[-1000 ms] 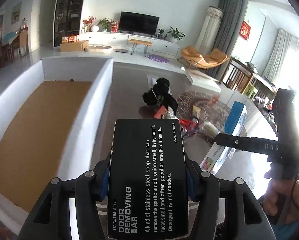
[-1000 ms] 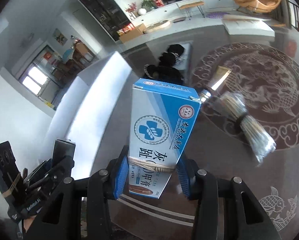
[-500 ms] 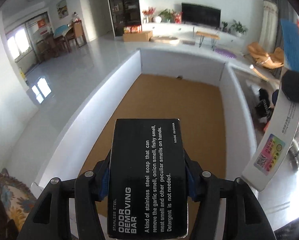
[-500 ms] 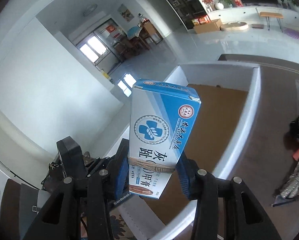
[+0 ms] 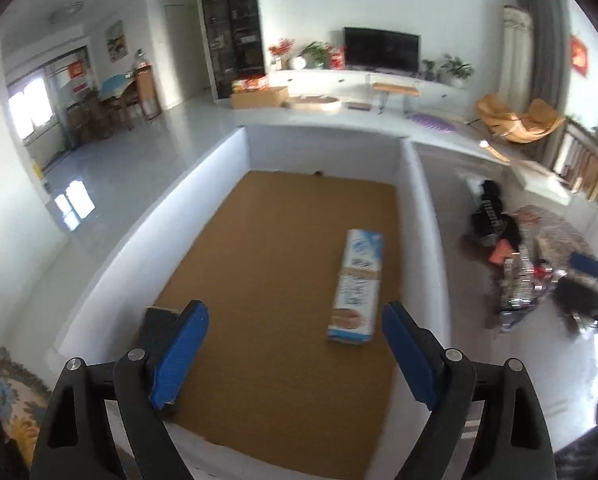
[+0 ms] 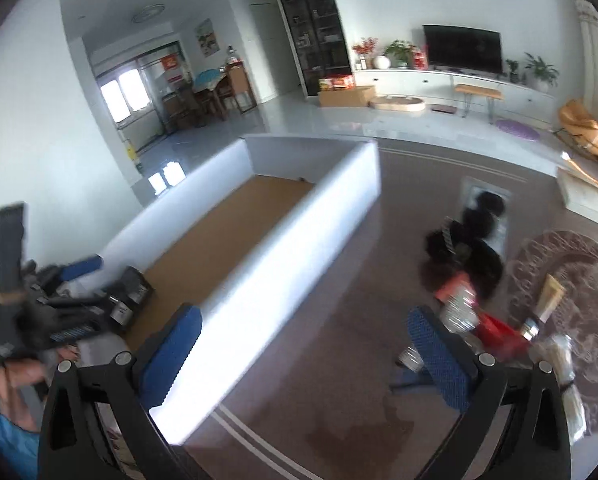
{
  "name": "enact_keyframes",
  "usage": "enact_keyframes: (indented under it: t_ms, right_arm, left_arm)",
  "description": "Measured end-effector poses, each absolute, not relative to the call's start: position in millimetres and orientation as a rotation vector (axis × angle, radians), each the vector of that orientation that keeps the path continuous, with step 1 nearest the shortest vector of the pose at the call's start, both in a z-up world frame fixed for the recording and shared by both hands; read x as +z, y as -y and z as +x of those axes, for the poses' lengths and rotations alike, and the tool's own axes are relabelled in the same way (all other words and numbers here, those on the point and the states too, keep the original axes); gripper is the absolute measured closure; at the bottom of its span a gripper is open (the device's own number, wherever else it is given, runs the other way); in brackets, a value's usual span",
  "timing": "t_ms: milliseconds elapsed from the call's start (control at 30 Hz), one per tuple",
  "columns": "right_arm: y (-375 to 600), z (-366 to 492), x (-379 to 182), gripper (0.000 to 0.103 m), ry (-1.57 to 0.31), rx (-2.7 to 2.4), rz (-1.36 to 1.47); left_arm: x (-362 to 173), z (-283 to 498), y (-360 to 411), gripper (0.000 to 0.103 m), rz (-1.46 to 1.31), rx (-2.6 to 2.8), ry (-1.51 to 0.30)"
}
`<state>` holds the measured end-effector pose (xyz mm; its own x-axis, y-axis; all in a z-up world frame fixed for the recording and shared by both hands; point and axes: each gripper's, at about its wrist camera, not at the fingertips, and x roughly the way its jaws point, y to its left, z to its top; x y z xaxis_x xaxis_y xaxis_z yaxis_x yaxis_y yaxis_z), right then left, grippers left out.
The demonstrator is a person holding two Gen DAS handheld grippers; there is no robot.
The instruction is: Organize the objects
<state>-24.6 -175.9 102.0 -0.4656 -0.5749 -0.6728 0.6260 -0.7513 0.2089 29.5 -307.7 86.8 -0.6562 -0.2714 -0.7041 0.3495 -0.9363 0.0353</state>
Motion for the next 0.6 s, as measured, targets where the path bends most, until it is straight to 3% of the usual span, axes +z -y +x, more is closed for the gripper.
enact_keyframes:
  t_ms: [100, 200, 400, 600]
  right_arm:
    - [108.5, -20.6, 66.8, 0.0, -0.08, -2.329, 1.064]
    - [49.1, -9.3, 35.6, 0.0, -0.103, -2.432, 1.154]
    - [-18.5, 16.5, -0.7, 0.0, -0.197, -2.511, 1.318]
    - [-37.2, 5.9, -10.1, 0.0, -0.224, -2.508, 1.343]
  left_arm:
    - [103.9, 29.9, 249.6, 0.014, 1.099, -2.831, -0.169]
    - [103.9, 33.3, 190.2, 0.007, 1.185, -2.997, -0.185]
    - [16.1, 5.4, 101.9, 0.003, 1.5, -2.98, -0.244]
    - [-41.9, -24.8, 86.5, 0.005, 1.506, -2.823, -0.132]
